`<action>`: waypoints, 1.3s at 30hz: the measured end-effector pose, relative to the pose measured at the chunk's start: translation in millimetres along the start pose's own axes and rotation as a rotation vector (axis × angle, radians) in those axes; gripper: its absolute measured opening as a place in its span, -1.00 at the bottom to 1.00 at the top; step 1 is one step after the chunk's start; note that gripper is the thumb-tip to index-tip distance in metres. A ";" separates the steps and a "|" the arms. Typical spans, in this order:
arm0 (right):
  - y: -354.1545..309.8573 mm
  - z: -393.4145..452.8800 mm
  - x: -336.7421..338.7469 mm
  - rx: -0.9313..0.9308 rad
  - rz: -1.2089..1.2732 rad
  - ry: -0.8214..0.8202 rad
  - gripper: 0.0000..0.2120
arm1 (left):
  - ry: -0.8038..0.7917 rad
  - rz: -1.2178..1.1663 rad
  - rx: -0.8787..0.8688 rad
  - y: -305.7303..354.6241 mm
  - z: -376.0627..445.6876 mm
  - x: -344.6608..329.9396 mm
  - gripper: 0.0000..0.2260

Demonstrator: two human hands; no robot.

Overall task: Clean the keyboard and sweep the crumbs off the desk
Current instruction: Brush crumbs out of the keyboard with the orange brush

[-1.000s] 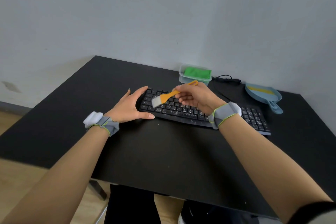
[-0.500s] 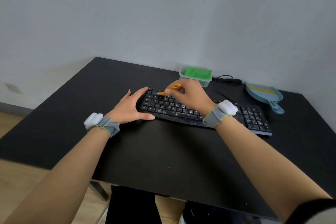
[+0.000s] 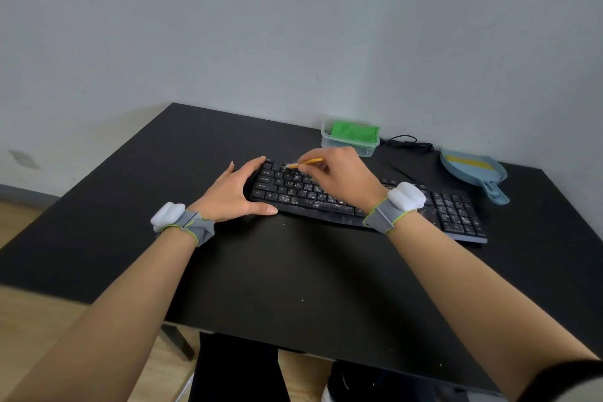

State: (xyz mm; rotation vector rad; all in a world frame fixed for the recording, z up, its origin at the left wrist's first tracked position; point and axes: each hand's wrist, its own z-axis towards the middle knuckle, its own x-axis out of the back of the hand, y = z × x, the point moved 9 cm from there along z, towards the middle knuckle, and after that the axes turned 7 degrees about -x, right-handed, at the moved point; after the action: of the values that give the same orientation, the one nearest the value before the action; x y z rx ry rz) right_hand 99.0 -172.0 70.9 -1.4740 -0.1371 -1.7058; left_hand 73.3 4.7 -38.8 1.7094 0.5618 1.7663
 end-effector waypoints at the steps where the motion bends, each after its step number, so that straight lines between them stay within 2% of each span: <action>1: -1.1 -2.1 -0.4 0.000 0.011 -0.020 -0.85 | 0.000 0.001 -0.003 2.5 -0.5 0.7 0.07; 6: -8.3 -15.0 7.9 -0.030 0.158 -0.134 -0.89 | -0.006 0.008 -0.005 3.5 -0.3 0.5 0.12; 10: -5.1 -14.1 20.0 -0.112 0.336 -0.063 -0.90 | -0.006 0.012 -0.013 1.8 1.2 0.2 0.11; 13: 0.0 -10.0 15.2 -0.129 0.288 0.016 -0.88 | -0.013 0.001 0.009 -0.8 0.6 -0.8 0.09; 17: -1.4 -12.5 2.4 -0.125 0.172 -0.046 -0.87 | -0.013 0.000 0.003 0.9 1.1 -0.8 0.11; 23: -7.4 -10.7 10.5 -0.112 0.263 -0.003 -0.89 | -0.004 0.011 -0.012 -1.4 2.0 0.3 0.13; 28: -11.0 -11.5 -2.9 -0.101 0.182 -0.065 -0.86 | 0.006 0.020 -0.021 -0.7 2.7 -0.1 0.11; 32: -15.8 -9.0 5.1 -0.091 0.239 0.006 -0.87 | 0.005 0.021 -0.024 -4.2 4.0 -0.1 0.12; 36: -22.3 -8.2 -7.8 -0.067 0.162 -0.053 -0.86 | 0.007 0.027 -0.043 1.6 2.9 0.3 0.14; 39: -20.3 -5.2 -3.4 -0.097 0.213 -0.011 -0.86 | 0.006 0.031 -0.045 4.4 2.3 1.7 0.15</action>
State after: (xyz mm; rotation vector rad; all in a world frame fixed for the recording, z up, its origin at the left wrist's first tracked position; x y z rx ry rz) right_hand 81.6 -160.5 75.1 -1.5117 0.0946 -1.5503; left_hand 75.1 2.4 -34.4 1.6908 0.4975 1.7932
